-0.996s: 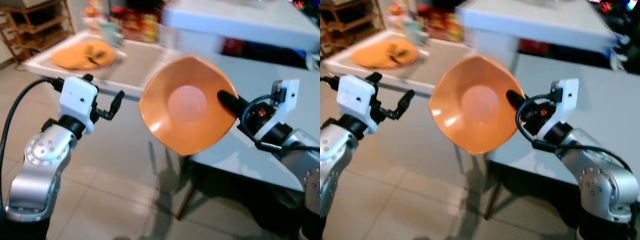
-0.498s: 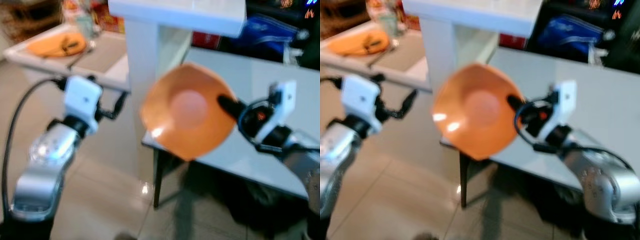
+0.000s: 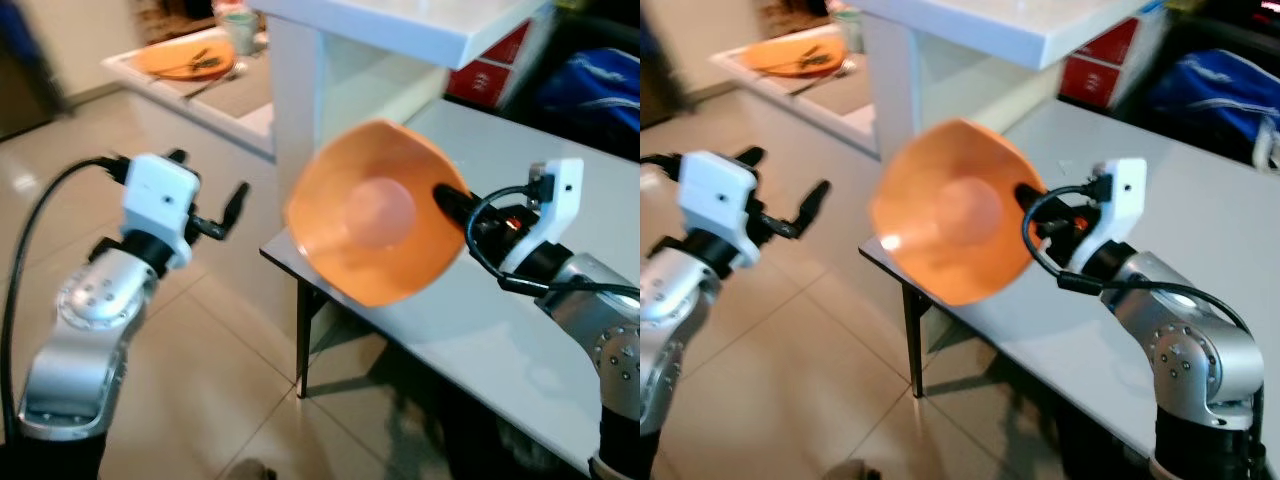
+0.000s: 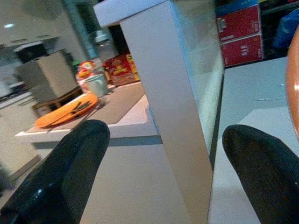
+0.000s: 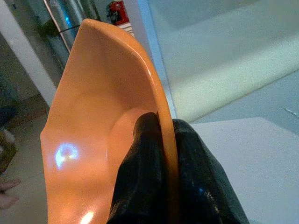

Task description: Setting the table

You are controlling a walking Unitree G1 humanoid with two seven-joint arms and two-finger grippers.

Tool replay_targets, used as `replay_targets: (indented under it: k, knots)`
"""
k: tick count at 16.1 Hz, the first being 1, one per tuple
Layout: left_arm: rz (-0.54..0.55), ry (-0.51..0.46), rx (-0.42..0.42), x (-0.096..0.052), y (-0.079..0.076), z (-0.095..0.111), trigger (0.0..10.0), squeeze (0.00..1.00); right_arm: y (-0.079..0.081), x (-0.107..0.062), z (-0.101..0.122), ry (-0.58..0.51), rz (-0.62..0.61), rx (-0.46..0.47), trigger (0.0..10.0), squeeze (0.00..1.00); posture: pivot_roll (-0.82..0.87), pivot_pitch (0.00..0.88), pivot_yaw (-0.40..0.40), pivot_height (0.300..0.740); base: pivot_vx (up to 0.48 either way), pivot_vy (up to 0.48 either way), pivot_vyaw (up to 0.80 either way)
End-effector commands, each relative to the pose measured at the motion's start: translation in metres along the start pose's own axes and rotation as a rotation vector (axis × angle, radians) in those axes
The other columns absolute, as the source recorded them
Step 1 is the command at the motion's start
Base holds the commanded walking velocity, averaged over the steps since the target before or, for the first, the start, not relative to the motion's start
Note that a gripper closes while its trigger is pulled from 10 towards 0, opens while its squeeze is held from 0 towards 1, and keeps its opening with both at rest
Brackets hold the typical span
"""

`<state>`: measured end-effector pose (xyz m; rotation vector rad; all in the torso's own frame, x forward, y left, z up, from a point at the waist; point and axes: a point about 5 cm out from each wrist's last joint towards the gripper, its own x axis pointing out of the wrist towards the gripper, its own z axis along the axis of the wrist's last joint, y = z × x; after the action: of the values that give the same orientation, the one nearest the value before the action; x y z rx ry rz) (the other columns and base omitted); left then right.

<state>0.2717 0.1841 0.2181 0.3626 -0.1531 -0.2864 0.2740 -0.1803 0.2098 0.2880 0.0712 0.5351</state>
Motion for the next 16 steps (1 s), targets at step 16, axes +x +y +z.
replay_targets:
  k: [16]
  knots:
    - [-0.056,0.062,-0.031,-0.001,-0.006,-0.009,10.0,0.0,-0.058,0.083,-0.025,0.003,-0.538,0.322,10.0,0.0,0.07,0.024,-0.003,0.74,0.0,-0.21,0.1]
